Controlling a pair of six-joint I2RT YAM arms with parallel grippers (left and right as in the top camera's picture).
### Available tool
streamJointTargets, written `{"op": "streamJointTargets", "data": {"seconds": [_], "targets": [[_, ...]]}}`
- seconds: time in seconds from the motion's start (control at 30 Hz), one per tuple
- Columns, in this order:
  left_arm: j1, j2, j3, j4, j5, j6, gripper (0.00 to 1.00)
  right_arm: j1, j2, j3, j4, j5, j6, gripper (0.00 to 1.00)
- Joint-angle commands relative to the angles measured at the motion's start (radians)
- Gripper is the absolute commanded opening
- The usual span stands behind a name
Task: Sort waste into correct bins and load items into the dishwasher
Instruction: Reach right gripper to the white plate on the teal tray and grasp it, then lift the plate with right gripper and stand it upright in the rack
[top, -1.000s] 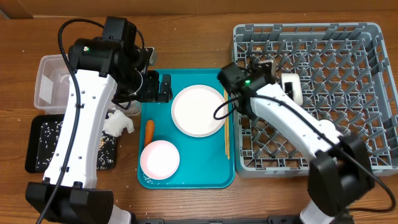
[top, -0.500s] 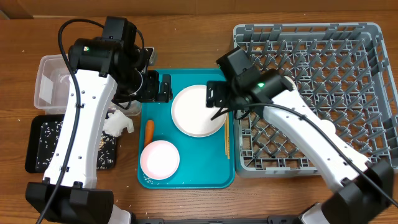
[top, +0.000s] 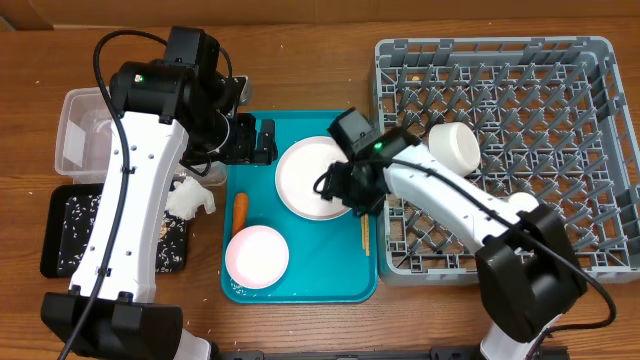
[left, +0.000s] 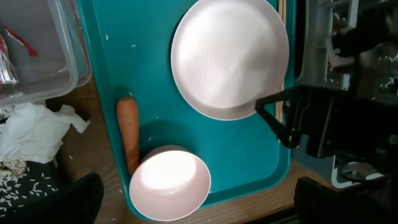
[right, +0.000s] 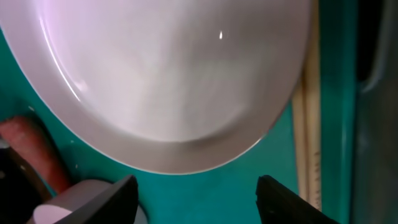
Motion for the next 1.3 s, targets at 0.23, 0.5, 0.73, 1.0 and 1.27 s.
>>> {"op": "streamJointTargets", "data": {"seconds": [0.23, 0.5, 0.73, 1.0, 1.27], "targets": [[-0.006, 0.002, 0.013, -0.002, -0.002, 0.008, 1.0, 0.055, 0.001, -0.18, 0.235, -0.032, 0.21, 0.53], [-0.006, 0.002, 0.013, -0.002, -0.002, 0.008, 1.0, 0.051, 0.001, -0.266, 0.338, -0.007, 0.253, 0.33], [-0.006, 0.002, 0.013, -0.002, -0.002, 0.008, 1.0, 0.051, -0.016, -0.172, 0.291, 0.004, 0.041, 0.04], [-0.006, 0.002, 0.013, -0.002, -0.002, 0.008, 1.0, 0.044, -0.043, 0.031, 0.058, 0.137, -0.061, 0.04], [-0.006, 0.002, 0.013, -0.002, -0.002, 0.008, 1.0, -0.027, -0.045, 0.296, -0.183, 0.426, -0.117, 0.04]]}}
